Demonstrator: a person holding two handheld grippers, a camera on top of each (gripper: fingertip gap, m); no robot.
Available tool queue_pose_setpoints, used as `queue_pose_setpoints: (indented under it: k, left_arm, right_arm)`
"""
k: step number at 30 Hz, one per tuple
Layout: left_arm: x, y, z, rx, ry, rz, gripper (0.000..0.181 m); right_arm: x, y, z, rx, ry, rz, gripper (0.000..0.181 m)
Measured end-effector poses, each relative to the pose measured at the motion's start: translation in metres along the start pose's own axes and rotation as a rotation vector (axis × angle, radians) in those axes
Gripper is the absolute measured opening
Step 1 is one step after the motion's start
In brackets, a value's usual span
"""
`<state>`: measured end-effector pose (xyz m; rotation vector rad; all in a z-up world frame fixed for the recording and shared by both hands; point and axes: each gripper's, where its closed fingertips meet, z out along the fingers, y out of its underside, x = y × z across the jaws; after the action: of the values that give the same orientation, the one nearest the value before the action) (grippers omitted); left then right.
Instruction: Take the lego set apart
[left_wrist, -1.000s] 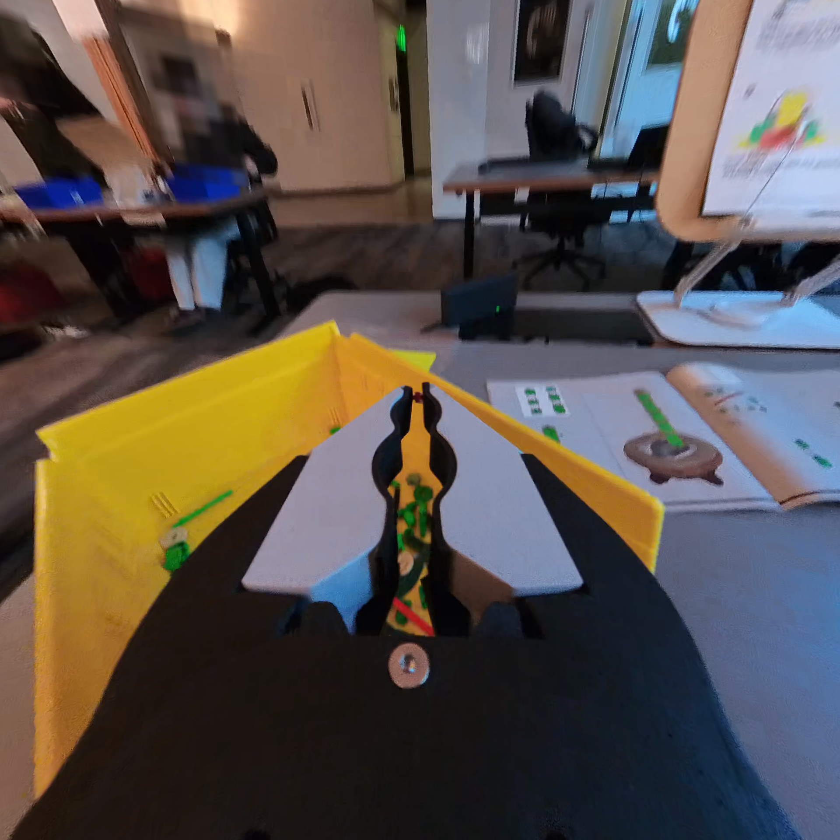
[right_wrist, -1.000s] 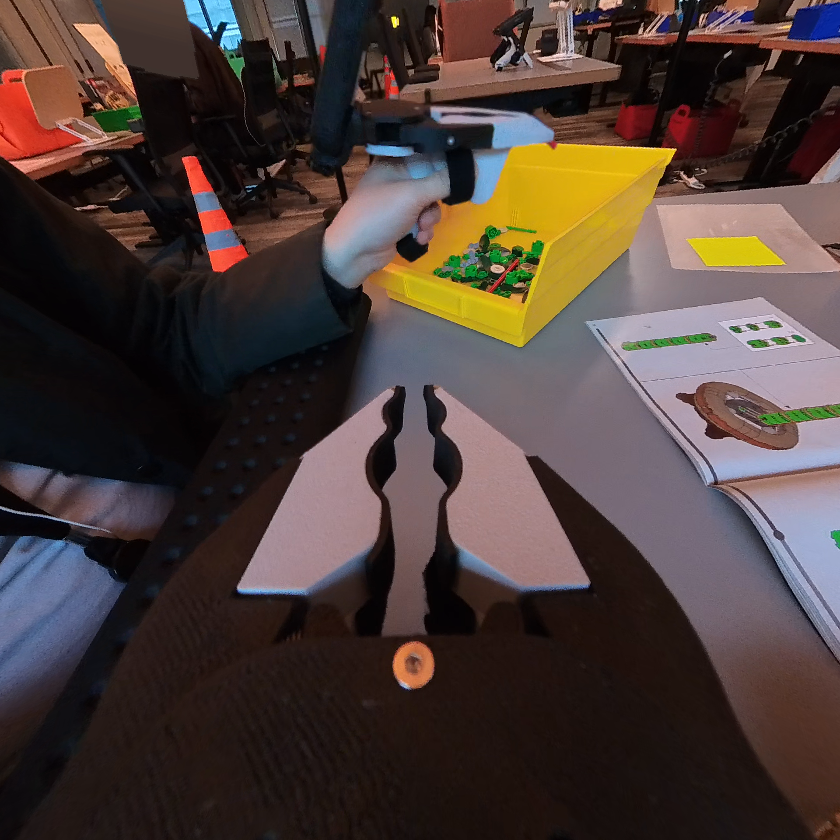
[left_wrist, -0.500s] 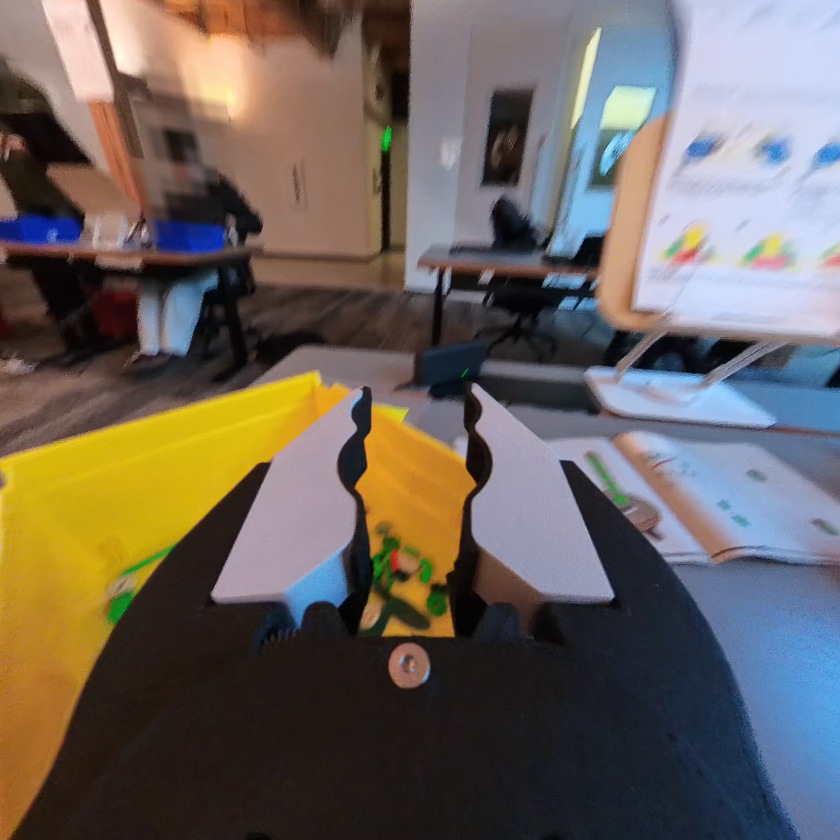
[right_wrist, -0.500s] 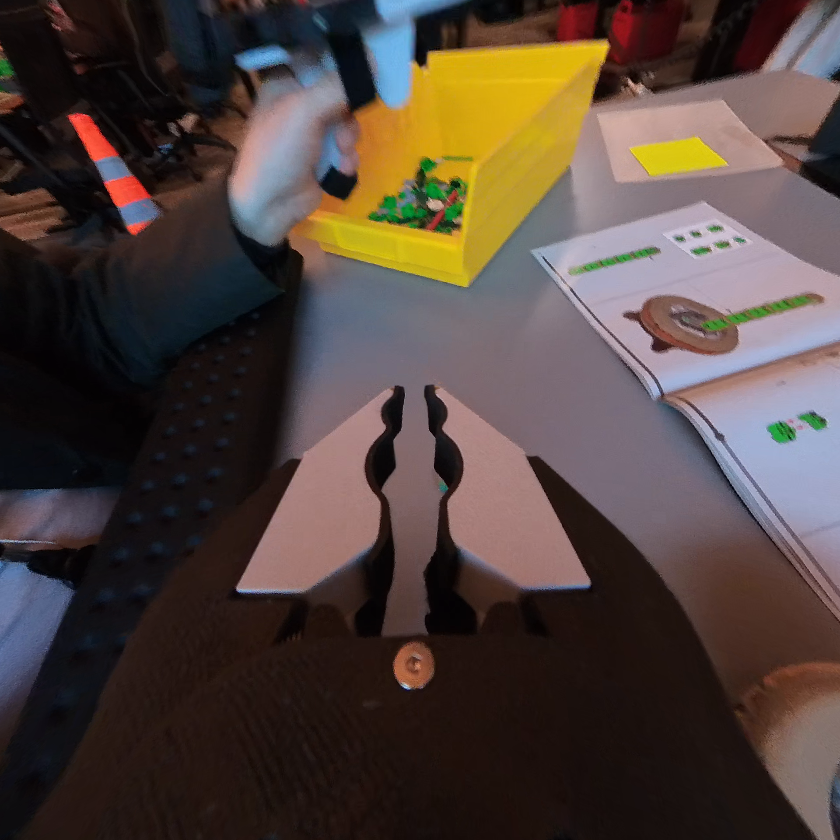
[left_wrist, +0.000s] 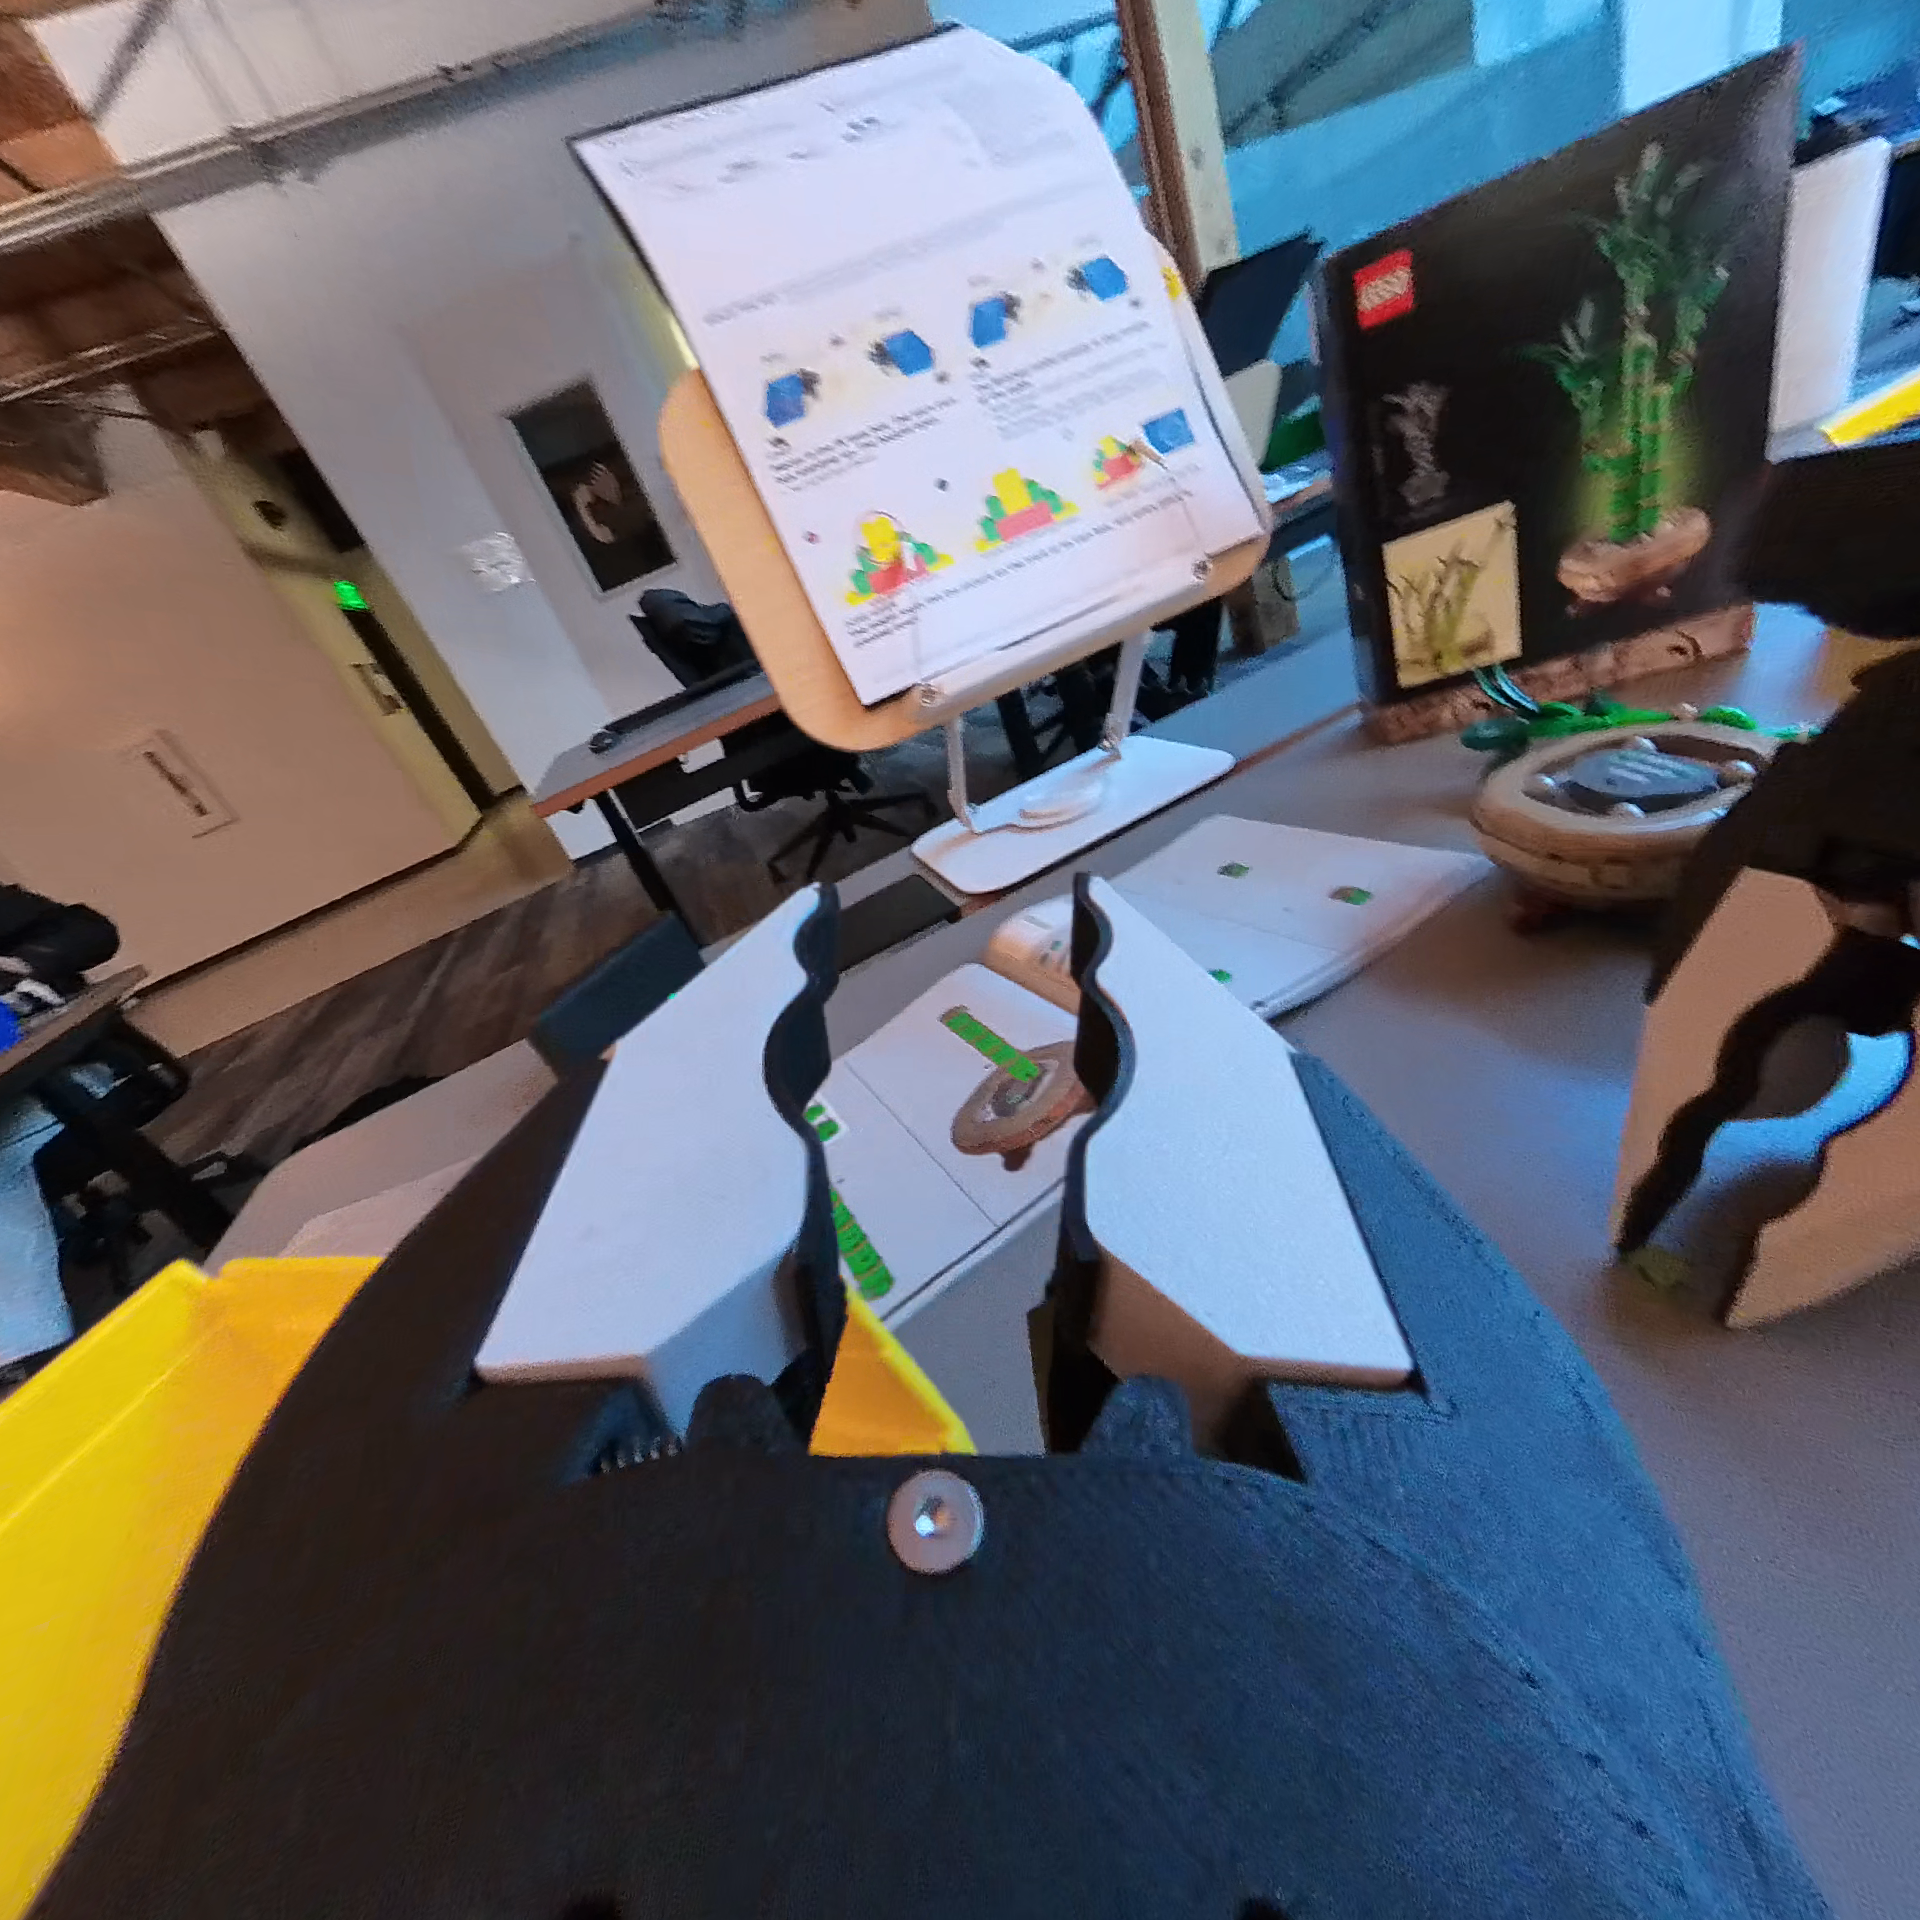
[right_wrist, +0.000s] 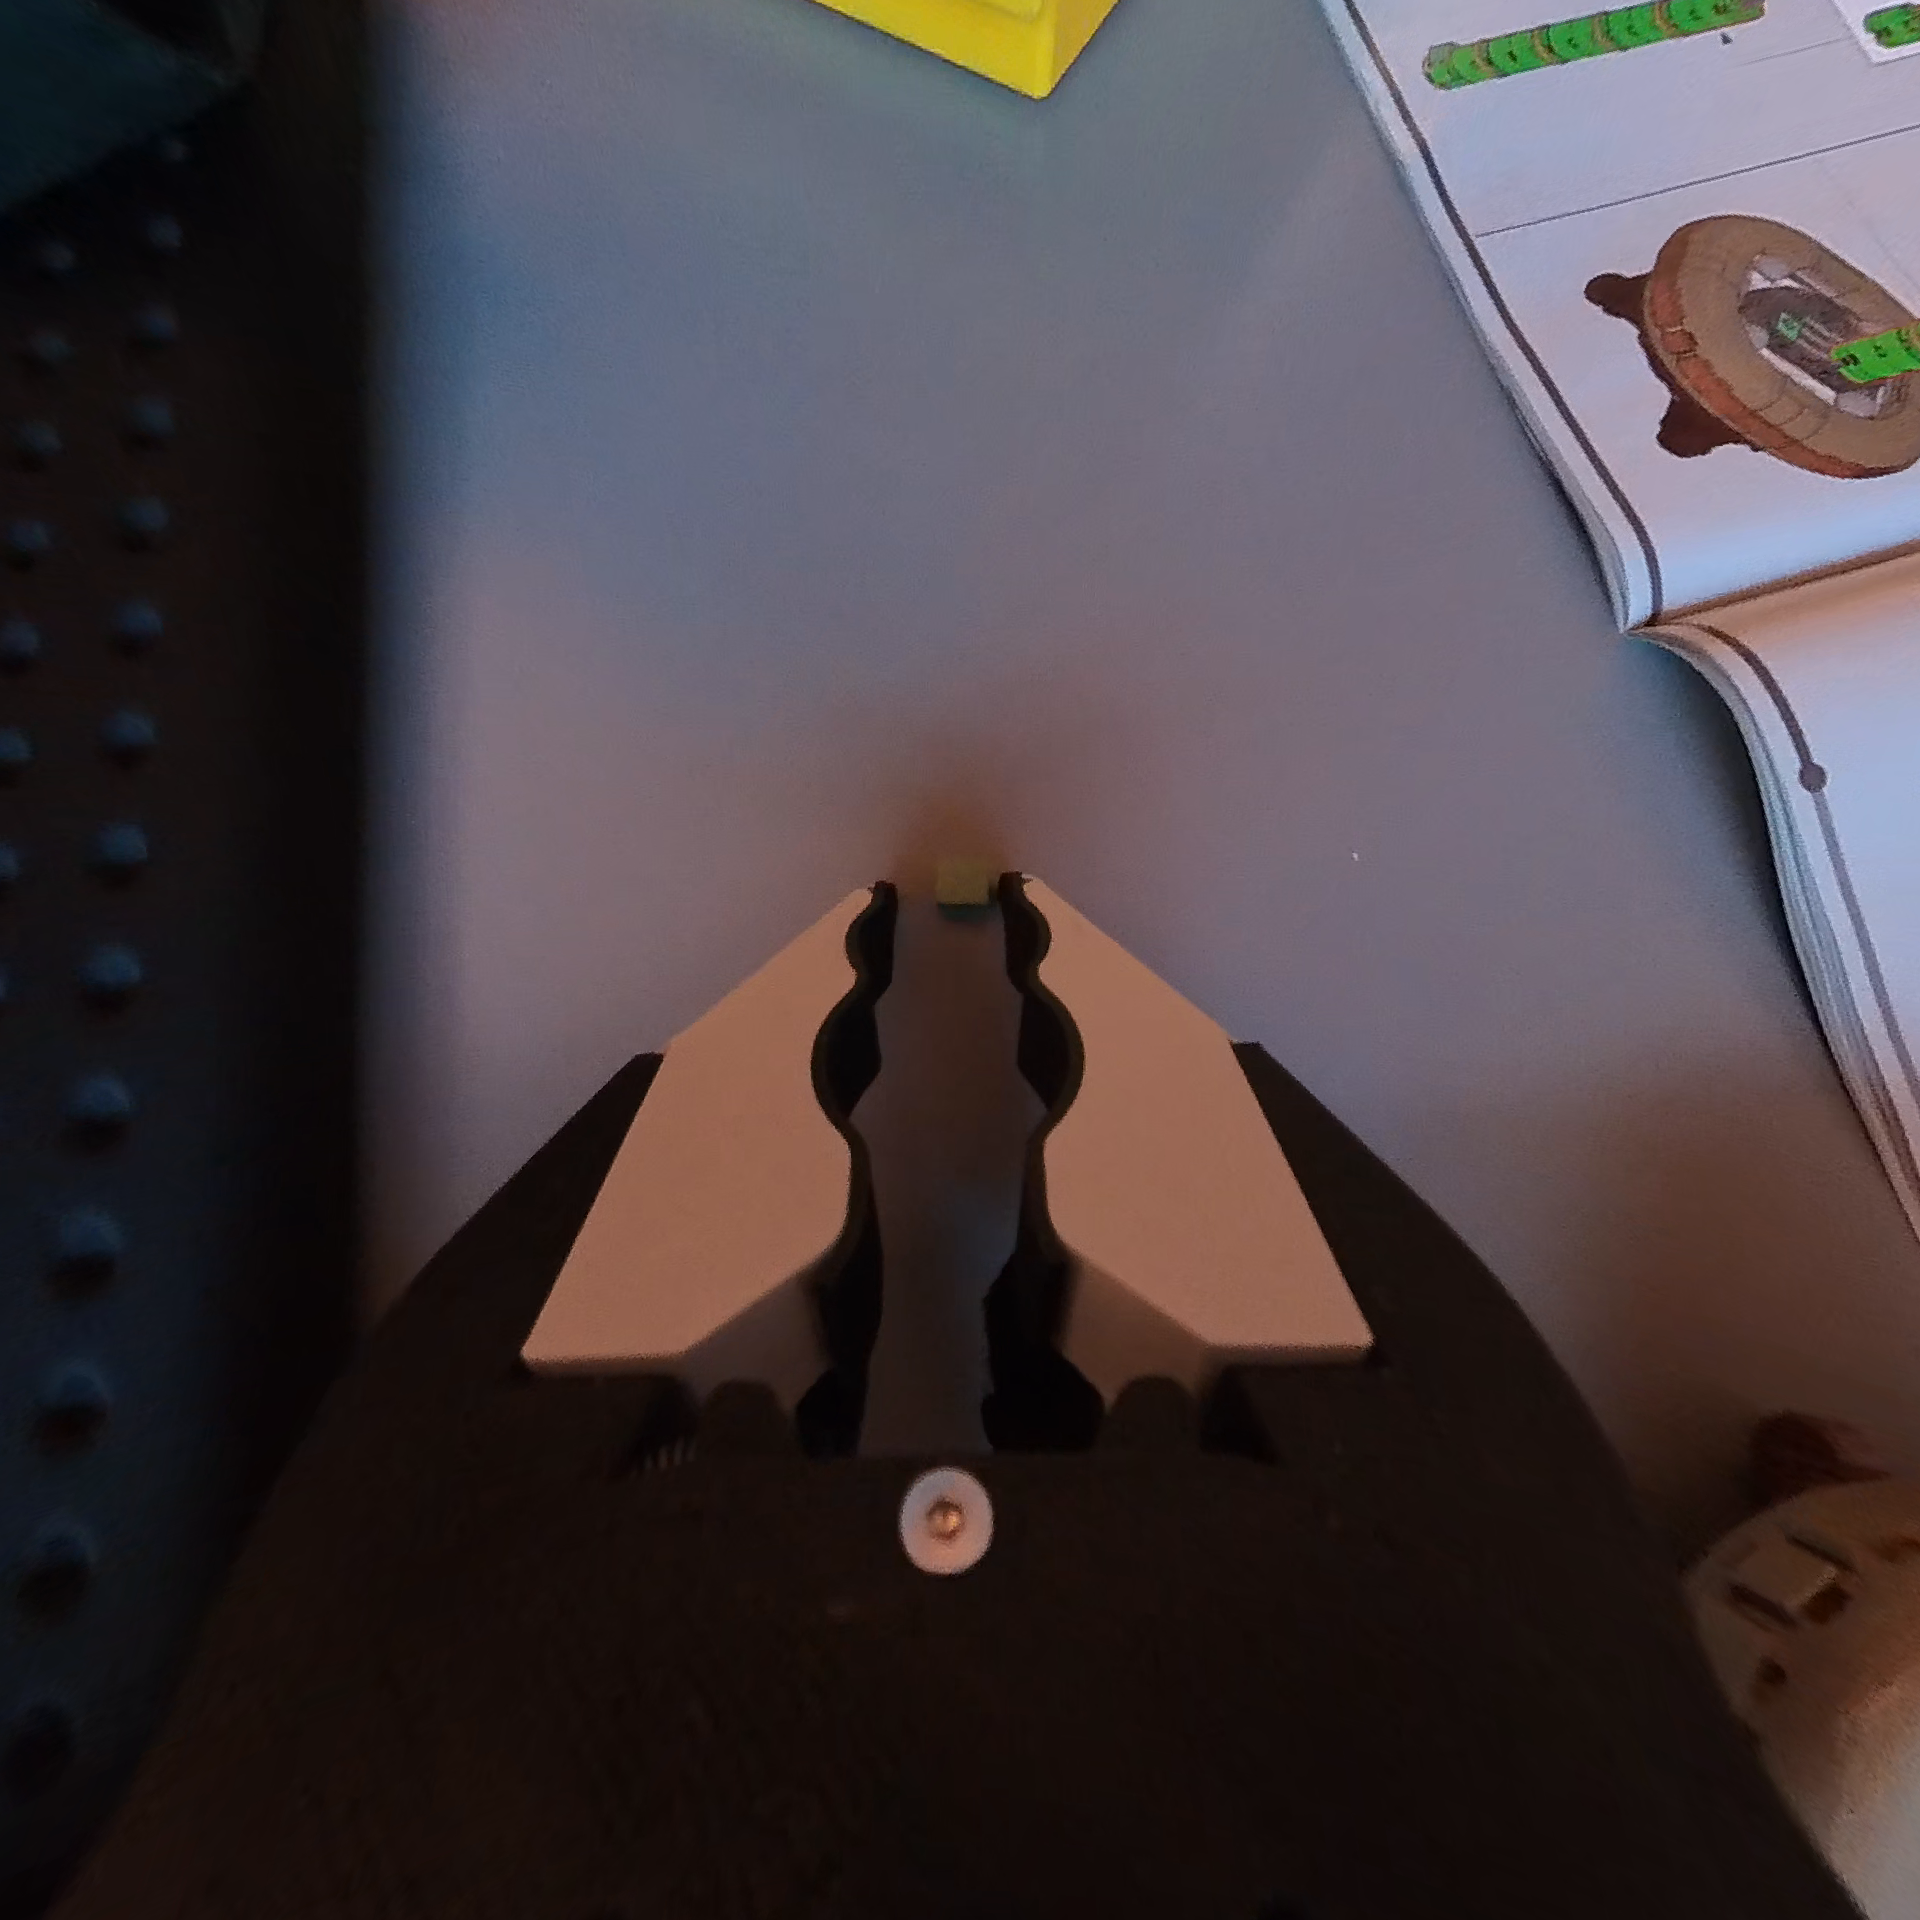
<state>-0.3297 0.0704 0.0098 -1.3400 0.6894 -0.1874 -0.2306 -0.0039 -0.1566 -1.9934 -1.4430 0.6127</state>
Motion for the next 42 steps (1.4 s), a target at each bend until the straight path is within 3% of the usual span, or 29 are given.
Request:
queue_pose_setpoints:
  k: [3, 6, 10, 17, 25, 33, 36, 42]
  left_arm:
    - [0.022, 0.003, 0.004, -0.015, 0.079, 0.043, 0.036]
    - [0.058, 0.013, 0.006, -0.071, 0.274, -0.059, 0.010]
    - [0.107, 0.001, -0.010, -0.102, 0.694, -0.411, 0.028]
    - [0.114, -0.028, -0.033, 0.002, 0.924, -0.614, 0.028]
    - [0.126, -0.026, -0.039, -0.078, 1.069, -0.761, 0.013]
    - [0.137, -0.025, -0.045, -0.099, 1.111, -0.721, 0.015]
    - [0.137, -0.031, -0.049, -0.079, 1.153, -0.755, 0.006]
    - [0.138, -0.026, -0.048, -0.089, 1.115, -0.686, 0.006]
  right_arm:
    - [-0.001, -0.001, 0.000, -0.003, -0.007, -0.002, 0.010]
    - [0.003, -0.017, -0.010, 0.071, 0.083, -0.140, 0.010]
    - [-0.022, -0.073, -0.047, 0.379, 0.247, -0.530, 0.010]
    - [-0.033, -0.097, -0.079, 0.538, 0.408, -0.698, 0.010]
    - [-0.033, -0.105, -0.093, 0.591, 0.506, -0.756, 0.010]
    - [-0.044, -0.108, -0.097, 0.639, 0.471, -0.772, 0.010]
    - [-0.046, -0.110, -0.098, 0.654, 0.461, -0.769, 0.010]
    - [-0.043, -0.107, -0.093, 0.622, 0.470, -0.766, 0.011]
